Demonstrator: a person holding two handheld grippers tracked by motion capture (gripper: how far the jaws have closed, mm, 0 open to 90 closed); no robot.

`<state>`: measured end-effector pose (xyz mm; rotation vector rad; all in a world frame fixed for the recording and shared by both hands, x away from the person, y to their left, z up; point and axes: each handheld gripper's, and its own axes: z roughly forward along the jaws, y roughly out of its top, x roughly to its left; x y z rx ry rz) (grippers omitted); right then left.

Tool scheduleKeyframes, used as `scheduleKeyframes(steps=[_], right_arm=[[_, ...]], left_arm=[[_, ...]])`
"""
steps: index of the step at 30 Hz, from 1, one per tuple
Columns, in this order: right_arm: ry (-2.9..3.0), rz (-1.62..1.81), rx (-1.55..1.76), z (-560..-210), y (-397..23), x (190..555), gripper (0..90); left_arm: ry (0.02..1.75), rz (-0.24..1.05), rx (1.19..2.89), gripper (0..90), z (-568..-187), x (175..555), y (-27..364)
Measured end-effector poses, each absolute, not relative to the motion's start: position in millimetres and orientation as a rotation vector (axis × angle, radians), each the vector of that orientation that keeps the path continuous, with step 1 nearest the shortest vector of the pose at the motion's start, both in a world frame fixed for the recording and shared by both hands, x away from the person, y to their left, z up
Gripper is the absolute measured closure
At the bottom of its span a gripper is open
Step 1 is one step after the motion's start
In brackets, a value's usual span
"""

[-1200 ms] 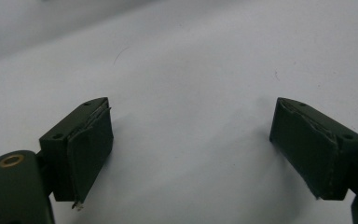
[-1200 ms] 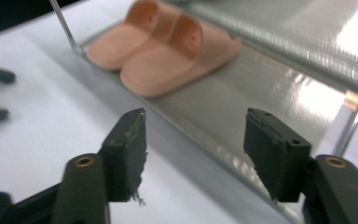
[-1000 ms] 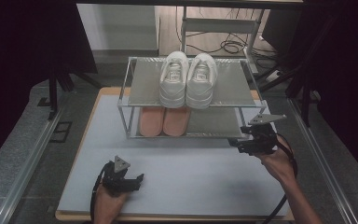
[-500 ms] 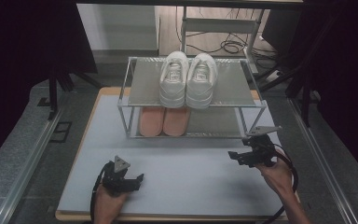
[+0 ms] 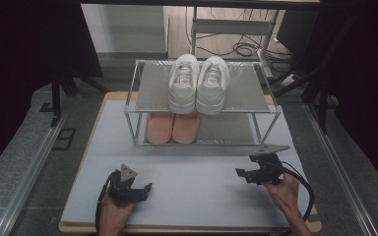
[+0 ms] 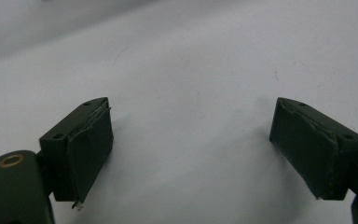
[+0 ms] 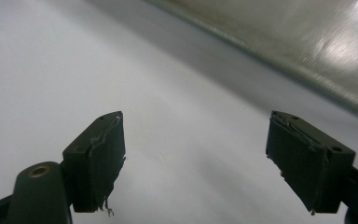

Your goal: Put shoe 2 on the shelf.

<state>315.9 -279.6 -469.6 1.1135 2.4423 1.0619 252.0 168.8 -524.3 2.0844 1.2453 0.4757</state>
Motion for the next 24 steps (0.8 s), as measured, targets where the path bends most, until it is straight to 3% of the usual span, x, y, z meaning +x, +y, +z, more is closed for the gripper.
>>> scheduleKeyframes(steps=[12, 24], right_arm=[[2.474, 1.013, 1.11, -513.8, -266.2, 319.0, 18.7], [2.407, 1.033, 1.051, -522.2, -260.6, 312.6, 14.9]], left_arm=[[1.245, 0.476, 2.084, 13.5, -524.3, 252.0, 168.8], [1.246, 0.473, 2.083, 13.5, -524.4, 252.0, 169.0]])
